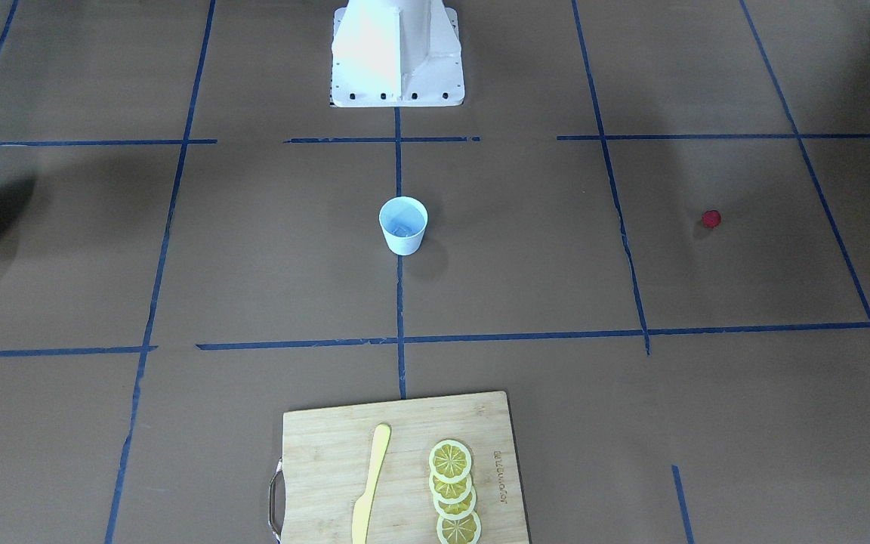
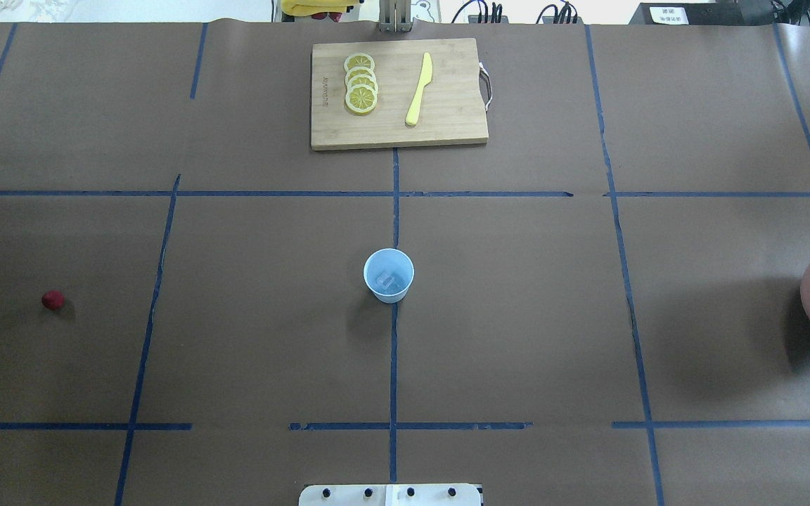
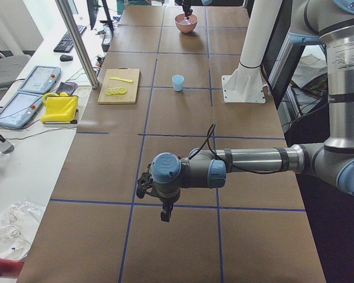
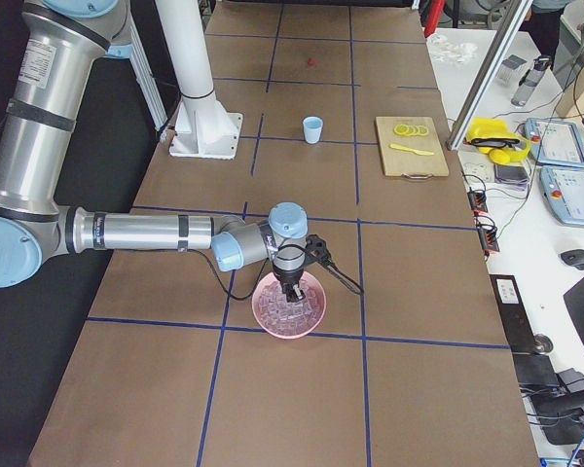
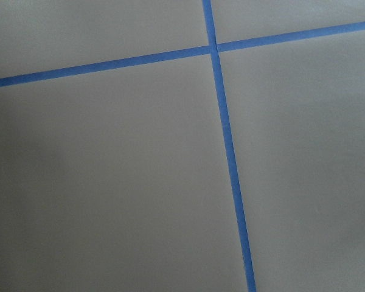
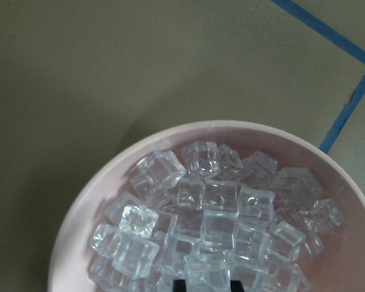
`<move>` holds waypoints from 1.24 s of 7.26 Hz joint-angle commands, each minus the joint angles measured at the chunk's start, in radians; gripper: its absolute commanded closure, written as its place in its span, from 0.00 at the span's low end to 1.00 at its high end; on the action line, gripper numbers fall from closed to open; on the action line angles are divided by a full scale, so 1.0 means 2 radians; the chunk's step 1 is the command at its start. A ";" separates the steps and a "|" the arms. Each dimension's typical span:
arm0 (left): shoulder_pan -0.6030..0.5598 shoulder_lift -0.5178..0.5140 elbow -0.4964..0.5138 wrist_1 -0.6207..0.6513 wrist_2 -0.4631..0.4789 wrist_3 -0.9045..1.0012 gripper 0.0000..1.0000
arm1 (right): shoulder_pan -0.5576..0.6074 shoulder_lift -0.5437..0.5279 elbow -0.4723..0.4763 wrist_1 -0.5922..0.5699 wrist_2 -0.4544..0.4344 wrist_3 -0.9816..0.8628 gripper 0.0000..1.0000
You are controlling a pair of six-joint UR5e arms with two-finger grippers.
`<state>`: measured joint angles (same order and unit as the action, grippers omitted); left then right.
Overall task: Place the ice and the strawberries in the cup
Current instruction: 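Grasp a third ice cube from the pink bowl with the right gripper, then carry the ice cube with the right gripper over the cup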
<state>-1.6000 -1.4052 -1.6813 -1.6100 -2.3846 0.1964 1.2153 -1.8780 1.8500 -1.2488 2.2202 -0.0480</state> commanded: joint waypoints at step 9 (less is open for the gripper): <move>0.000 0.000 0.000 0.001 -0.027 0.000 0.00 | -0.136 0.290 0.049 -0.165 -0.032 0.405 1.00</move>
<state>-1.5999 -1.4055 -1.6812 -1.6066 -2.4271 0.1963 1.0428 -1.3893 1.9451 -1.5570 2.2015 0.6073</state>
